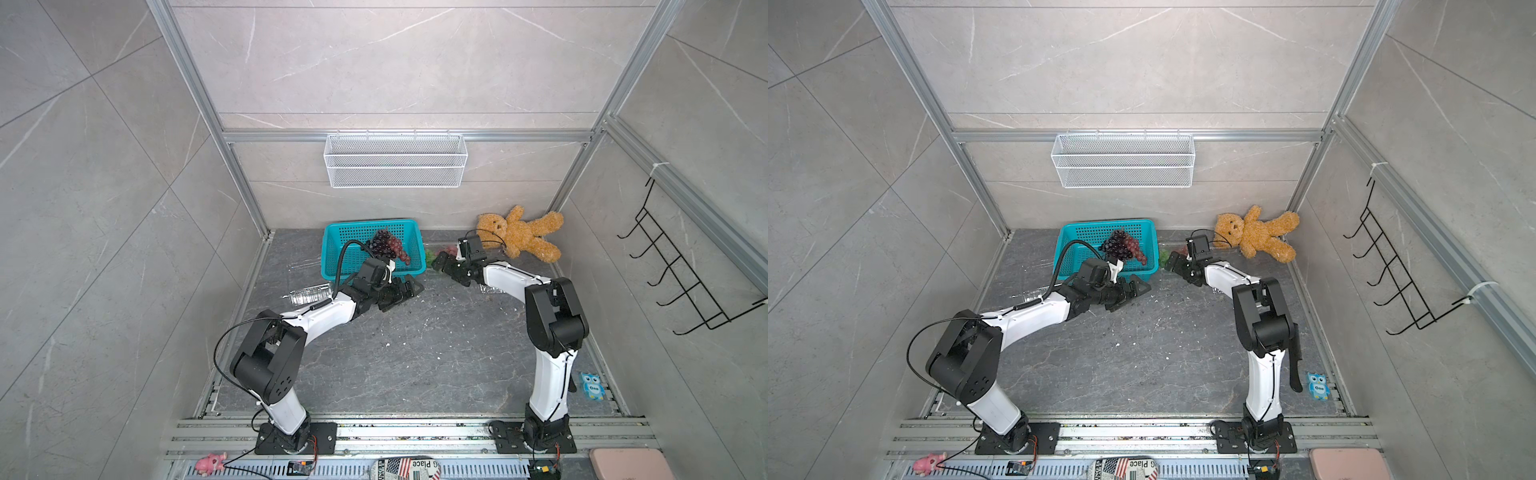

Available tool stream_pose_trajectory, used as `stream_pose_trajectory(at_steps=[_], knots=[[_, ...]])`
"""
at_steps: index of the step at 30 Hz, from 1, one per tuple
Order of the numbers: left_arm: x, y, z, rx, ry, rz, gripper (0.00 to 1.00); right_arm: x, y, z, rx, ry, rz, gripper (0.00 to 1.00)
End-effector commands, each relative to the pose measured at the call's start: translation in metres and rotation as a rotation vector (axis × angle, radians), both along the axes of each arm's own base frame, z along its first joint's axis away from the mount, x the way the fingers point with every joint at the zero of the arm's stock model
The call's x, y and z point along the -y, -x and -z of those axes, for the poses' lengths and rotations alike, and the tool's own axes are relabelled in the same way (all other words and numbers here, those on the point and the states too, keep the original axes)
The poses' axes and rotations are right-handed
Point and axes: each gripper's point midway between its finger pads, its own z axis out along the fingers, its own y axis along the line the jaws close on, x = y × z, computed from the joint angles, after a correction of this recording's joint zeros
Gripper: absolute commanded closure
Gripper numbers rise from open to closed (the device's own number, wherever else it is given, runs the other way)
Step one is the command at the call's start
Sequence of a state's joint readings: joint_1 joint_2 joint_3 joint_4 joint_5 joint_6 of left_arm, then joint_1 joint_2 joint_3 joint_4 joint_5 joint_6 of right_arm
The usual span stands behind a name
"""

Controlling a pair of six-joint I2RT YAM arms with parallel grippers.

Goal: Pack grapes into containers
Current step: Move the packing box to the center of the board, then pick up the packing box from the center of the board.

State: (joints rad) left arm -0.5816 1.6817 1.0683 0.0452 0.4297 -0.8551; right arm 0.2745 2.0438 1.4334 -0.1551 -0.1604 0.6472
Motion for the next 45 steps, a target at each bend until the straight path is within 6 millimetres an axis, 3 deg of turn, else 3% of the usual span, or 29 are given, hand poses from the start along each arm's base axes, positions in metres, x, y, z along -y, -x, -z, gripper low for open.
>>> stream_pose_trajectory(at_steps=[1, 9, 16, 20, 24, 30, 35, 40, 45], knots=[[0.001, -0.002, -0.015, 0.029, 0.026, 0.020, 0.01, 0.005, -0.001, 0.008, -0.027, 0.033, -0.010, 0.01], [0.000, -0.004, -0.019, 0.039, 0.013, 0.023, 0.01, 0.005, 0.015, -0.022, 0.006, -0.010, -0.016, 0.01], [0.005, -0.006, -0.027, 0.039, 0.023, 0.039, 0.01, 0.014, 0.044, -0.074, 0.070, 0.007, -0.029, 0.01], [0.012, -0.008, -0.031, 0.042, 0.031, 0.053, 0.01, 0.029, 0.058, -0.118, 0.131, 0.024, -0.030, 0.01], [0.024, -0.012, -0.037, 0.046, 0.041, 0.077, 0.01, 0.070, 0.052, -0.136, 0.132, 0.083, 0.019, 0.01], [0.050, -0.017, -0.042, 0.051, 0.059, 0.119, 0.01, 0.120, 0.041, -0.098, 0.017, 0.126, 0.074, 0.01], [0.074, -0.017, -0.033, 0.028, 0.068, 0.161, 0.01, 0.135, 0.046, -0.075, -0.024, 0.111, 0.093, 0.01], [0.100, -0.017, -0.023, -0.001, 0.088, 0.202, 0.01, 0.146, 0.070, -0.058, -0.054, 0.123, 0.116, 0.01], [0.125, -0.014, -0.013, -0.027, 0.102, 0.230, 0.01, 0.146, 0.105, -0.029, -0.097, 0.106, 0.133, 0.01]])
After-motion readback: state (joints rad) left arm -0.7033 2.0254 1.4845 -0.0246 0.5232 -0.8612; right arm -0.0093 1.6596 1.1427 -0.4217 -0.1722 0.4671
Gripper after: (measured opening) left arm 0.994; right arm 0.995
